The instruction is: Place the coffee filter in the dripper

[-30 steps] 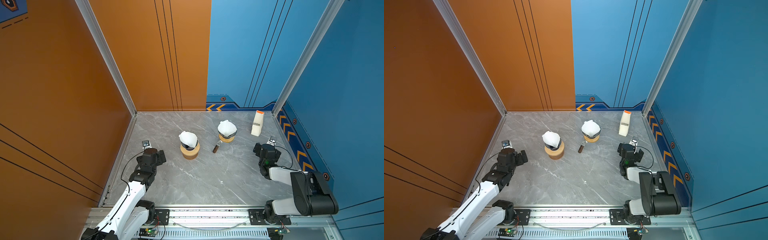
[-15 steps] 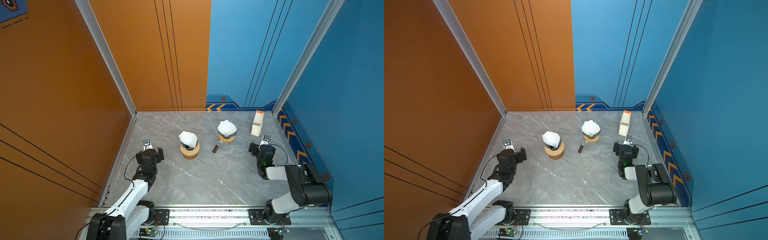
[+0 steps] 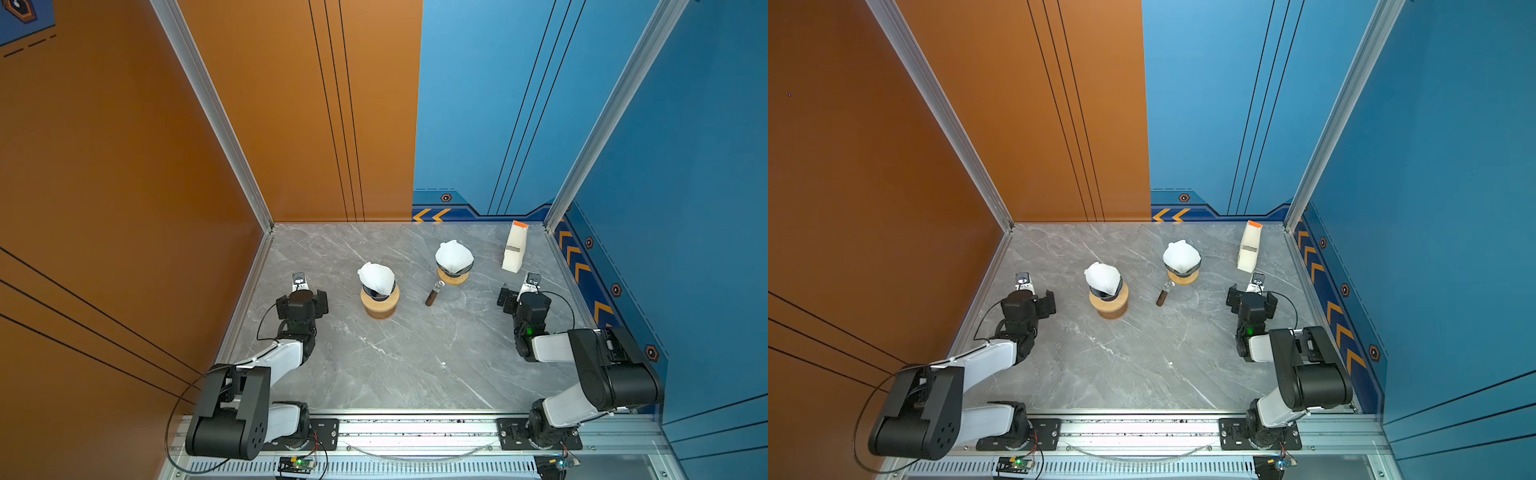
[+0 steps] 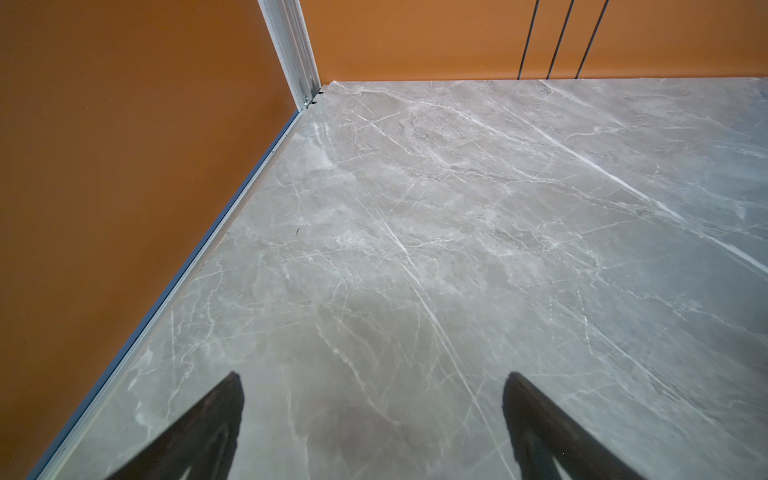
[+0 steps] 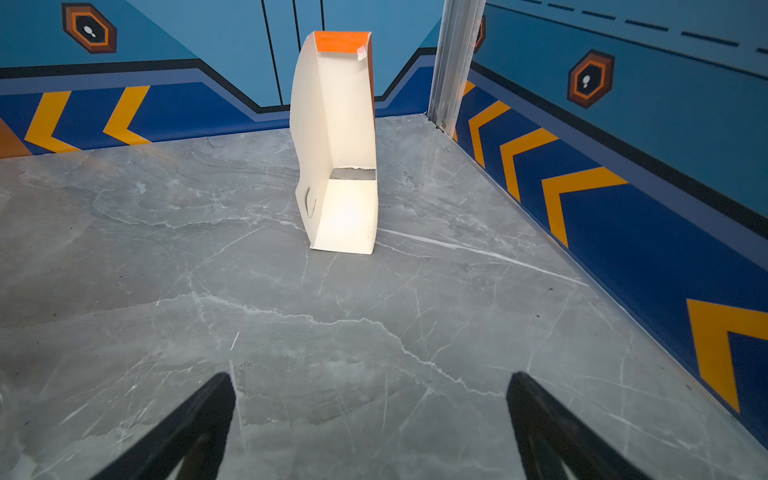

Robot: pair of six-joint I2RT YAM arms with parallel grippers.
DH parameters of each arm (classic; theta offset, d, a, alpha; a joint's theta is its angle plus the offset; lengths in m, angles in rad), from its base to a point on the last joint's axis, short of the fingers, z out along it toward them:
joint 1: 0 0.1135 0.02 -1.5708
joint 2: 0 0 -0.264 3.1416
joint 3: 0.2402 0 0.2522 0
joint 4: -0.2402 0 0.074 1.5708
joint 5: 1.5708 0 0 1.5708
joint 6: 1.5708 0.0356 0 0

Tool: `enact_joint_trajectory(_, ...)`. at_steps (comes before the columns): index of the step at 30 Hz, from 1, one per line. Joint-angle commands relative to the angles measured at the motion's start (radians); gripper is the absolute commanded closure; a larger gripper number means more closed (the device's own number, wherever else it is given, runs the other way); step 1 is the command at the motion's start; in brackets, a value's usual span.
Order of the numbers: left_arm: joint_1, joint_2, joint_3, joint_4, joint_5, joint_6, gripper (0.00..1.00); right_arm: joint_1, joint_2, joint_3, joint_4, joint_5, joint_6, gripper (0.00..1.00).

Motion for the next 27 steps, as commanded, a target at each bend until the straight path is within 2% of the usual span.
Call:
enact_joint_trajectory(1,0.01,0.063,0.047,0.095,0.064,0.013,0.02,0.005,0.008,0.009,0.025,-0.003,-0.019,0.0)
enact_joint_trajectory(10,0.02,0.162,0.03,0.198,0.169,0.034,0.02,0.006,0.008,0.008,0.025,-0.002,-0.019,0.0)
enact_joint_trajectory(13,0.029,0.193,-0.005,0.28,0.236,0.047,0.02,0.005,0.008,0.008,0.025,-0.002,-0.019,0.0)
enact_joint_trajectory(14,0.028,0.213,-0.025,0.354,0.248,0.055,0.02,0.005,0.008,0.008,0.025,-0.001,-0.018,0.0)
enact_joint_trajectory(27,0.035,0.207,-0.021,0.334,0.238,0.045,0.02,0.006,0.008,0.008,0.025,-0.002,-0.019,0.0)
